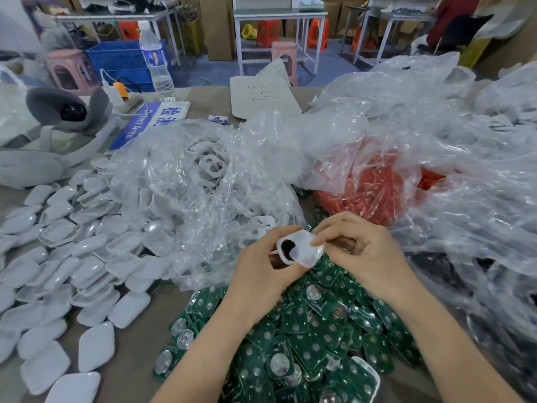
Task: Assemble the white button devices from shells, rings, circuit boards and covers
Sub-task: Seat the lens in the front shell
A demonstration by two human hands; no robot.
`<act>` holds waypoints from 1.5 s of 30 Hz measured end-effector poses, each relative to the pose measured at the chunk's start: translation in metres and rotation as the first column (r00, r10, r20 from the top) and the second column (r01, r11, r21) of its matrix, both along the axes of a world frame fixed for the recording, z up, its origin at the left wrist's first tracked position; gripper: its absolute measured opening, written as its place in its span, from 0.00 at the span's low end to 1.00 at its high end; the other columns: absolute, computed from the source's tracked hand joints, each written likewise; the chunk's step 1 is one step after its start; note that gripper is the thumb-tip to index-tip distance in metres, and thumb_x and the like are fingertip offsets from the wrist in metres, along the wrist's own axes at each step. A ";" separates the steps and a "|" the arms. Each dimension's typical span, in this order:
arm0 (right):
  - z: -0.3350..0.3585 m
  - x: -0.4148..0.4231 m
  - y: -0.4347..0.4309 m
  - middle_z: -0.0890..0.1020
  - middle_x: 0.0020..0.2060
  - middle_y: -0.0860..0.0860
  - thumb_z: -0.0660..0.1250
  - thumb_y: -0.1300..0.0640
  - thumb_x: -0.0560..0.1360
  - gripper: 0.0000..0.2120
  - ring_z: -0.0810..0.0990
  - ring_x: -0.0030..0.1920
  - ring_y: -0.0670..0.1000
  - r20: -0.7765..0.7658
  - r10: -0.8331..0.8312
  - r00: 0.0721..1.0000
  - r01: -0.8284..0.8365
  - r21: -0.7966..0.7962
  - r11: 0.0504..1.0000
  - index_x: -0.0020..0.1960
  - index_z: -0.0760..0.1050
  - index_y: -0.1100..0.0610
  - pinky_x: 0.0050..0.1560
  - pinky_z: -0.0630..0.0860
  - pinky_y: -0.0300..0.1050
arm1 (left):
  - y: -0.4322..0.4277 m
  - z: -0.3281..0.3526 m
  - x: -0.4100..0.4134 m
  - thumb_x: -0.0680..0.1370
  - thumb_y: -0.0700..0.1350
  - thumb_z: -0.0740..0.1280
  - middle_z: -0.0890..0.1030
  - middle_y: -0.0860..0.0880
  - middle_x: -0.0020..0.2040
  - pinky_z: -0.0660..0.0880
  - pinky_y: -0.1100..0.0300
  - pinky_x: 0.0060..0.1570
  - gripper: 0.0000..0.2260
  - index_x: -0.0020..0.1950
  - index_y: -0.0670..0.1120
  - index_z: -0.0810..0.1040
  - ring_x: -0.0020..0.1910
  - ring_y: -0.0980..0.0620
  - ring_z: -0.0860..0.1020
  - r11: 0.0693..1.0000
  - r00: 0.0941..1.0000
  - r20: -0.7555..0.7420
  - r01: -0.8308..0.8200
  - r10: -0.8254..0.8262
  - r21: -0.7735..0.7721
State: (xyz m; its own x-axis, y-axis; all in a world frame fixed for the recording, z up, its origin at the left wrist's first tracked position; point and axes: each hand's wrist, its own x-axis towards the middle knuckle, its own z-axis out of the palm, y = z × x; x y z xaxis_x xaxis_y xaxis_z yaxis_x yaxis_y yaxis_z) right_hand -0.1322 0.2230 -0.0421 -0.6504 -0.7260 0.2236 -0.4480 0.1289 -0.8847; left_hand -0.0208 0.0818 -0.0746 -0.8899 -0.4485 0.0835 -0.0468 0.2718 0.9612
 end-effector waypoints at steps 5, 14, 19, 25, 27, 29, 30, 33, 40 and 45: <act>0.005 -0.001 0.003 0.84 0.44 0.44 0.72 0.65 0.71 0.07 0.82 0.40 0.41 0.081 -0.043 0.996 0.042 0.019 0.999 0.43 0.86 0.54 0.42 0.74 0.30 | 0.002 0.001 0.000 0.71 0.48 0.77 0.83 0.64 0.47 0.75 0.73 0.41 0.17 0.58 0.58 0.79 0.44 0.64 0.81 1.000 1.000 0.004 -0.004 0.004 -0.011; 0.004 0.000 0.005 0.83 0.33 0.52 0.73 0.73 0.66 0.14 0.81 0.33 0.48 0.425 -0.136 0.895 0.180 -0.066 0.981 0.38 0.83 0.54 0.38 0.81 0.39 | 0.004 0.001 0.001 0.72 0.42 0.75 0.81 0.67 0.48 0.74 0.74 0.42 0.19 0.57 0.60 0.77 0.44 0.66 0.81 0.998 1.000 -0.002 -0.011 0.011 -0.060; 0.001 0.005 0.000 0.82 0.31 0.50 0.72 0.74 0.67 0.15 0.81 0.33 0.48 0.435 -0.177 0.883 0.258 -0.135 0.957 0.40 0.82 0.54 0.38 0.80 0.38 | 0.005 -0.001 -0.001 0.71 0.42 0.77 0.83 0.62 0.45 0.74 0.72 0.42 0.20 0.60 0.55 0.79 0.43 0.64 0.81 0.999 1.000 -0.002 -0.021 0.021 -0.033; -0.003 0.013 -0.003 0.83 0.34 0.48 0.73 0.71 0.67 0.13 0.81 0.36 0.48 0.293 -0.205 0.934 0.237 -0.081 0.968 0.41 0.82 0.53 0.40 0.79 0.36 | 0.005 -0.001 0.000 0.71 0.41 0.76 0.83 0.61 0.46 0.75 0.72 0.42 0.21 0.59 0.58 0.77 0.43 0.64 0.81 1.000 1.000 -0.017 -0.022 0.021 -0.023; -0.002 0.013 -0.003 0.84 0.37 0.48 0.74 0.70 0.67 0.13 0.82 0.38 0.46 0.284 -0.205 0.937 0.236 -0.080 0.968 0.42 0.82 0.53 0.41 0.78 0.35 | 0.005 -0.001 0.000 0.71 0.41 0.76 0.83 0.63 0.46 0.74 0.73 0.42 0.21 0.59 0.58 0.77 0.43 0.65 0.81 1.000 1.000 -0.017 -0.022 0.022 -0.017; -0.001 0.013 -0.003 0.84 0.38 0.49 0.74 0.70 0.67 0.12 0.82 0.39 0.46 0.286 -0.198 0.938 0.230 -0.080 0.970 0.43 0.82 0.54 0.42 0.78 0.34 | 0.005 -0.001 0.000 0.71 0.41 0.76 0.83 0.64 0.46 0.74 0.73 0.42 0.21 0.59 0.59 0.77 0.43 0.64 0.81 1.000 1.000 -0.016 -0.018 0.018 -0.015; -0.001 0.014 -0.003 0.84 0.38 0.50 0.73 0.70 0.68 0.12 0.82 0.38 0.46 0.288 -0.194 0.938 0.225 -0.080 0.971 0.43 0.82 0.54 0.41 0.78 0.34 | 0.005 0.000 0.000 0.72 0.41 0.76 0.82 0.65 0.46 0.75 0.73 0.42 0.21 0.59 0.59 0.77 0.43 0.64 0.81 1.000 1.000 -0.017 -0.017 0.017 -0.018; 0.001 0.016 -0.005 0.84 0.37 0.49 0.73 0.71 0.68 0.12 0.82 0.37 0.45 0.277 -0.187 0.943 0.218 -0.086 0.972 0.43 0.82 0.55 0.41 0.78 0.33 | 0.005 0.001 0.000 0.71 0.42 0.77 0.81 0.66 0.47 0.75 0.72 0.41 0.22 0.58 0.62 0.75 0.42 0.63 0.81 0.999 1.000 -0.021 -0.024 0.024 -0.026; 0.001 0.016 -0.006 0.85 0.37 0.49 0.73 0.70 0.68 0.13 0.82 0.37 0.44 0.275 -0.180 0.945 0.216 -0.106 0.971 0.41 0.82 0.53 0.42 0.77 0.33 | 0.004 0.001 -0.001 0.70 0.43 0.78 0.83 0.62 0.46 0.75 0.72 0.41 0.22 0.58 0.61 0.76 0.42 0.63 0.81 0.999 0.999 -0.018 -0.037 0.037 -0.022; 0.000 0.016 -0.008 0.85 0.37 0.48 0.73 0.70 0.68 0.12 0.82 0.37 0.44 0.266 -0.181 0.947 0.214 -0.099 0.972 0.42 0.81 0.54 0.41 0.78 0.33 | 0.004 0.000 -0.001 0.70 0.42 0.78 0.83 0.62 0.46 0.75 0.72 0.40 0.20 0.58 0.57 0.78 0.41 0.61 0.82 0.999 0.999 -0.017 -0.033 0.032 -0.005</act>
State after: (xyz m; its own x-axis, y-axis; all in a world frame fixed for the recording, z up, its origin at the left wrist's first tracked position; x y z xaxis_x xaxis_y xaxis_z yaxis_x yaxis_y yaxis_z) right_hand -0.1158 0.2153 -0.0421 -0.8248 -0.5539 0.1135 -0.1842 0.0734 -0.9802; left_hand -0.0215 0.0858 -0.0743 -0.8732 -0.4767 0.1010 -0.0391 0.2752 0.9606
